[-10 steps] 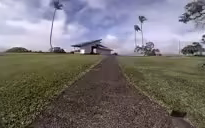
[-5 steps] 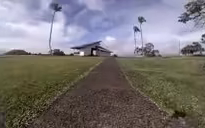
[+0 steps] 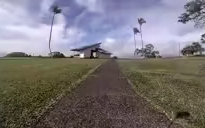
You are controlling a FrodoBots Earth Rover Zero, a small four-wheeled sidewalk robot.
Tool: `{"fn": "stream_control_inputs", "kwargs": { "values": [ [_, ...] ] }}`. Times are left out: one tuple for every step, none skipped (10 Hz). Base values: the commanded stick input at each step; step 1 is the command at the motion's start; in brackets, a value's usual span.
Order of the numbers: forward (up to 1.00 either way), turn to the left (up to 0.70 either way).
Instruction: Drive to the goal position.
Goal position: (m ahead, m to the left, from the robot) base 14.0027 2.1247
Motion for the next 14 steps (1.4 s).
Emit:
{"fn": "stream_control_inputs", "kwargs": {
  "values": [
    [0.5,0.0],
    [0.5,-0.11],
    [0.5,-0.5],
    [0.5,-0.5],
    [0.5,-0.5],
    [0.5,-0.33],
    [0.5,0.0],
    [0.5,0.0],
    [0.5,0.0],
    [0.5,0.0],
    [0.5,0.0],
    [0.5,0.0],
    [0.5,0.0],
    [0.5,0.0]
  ]
}}
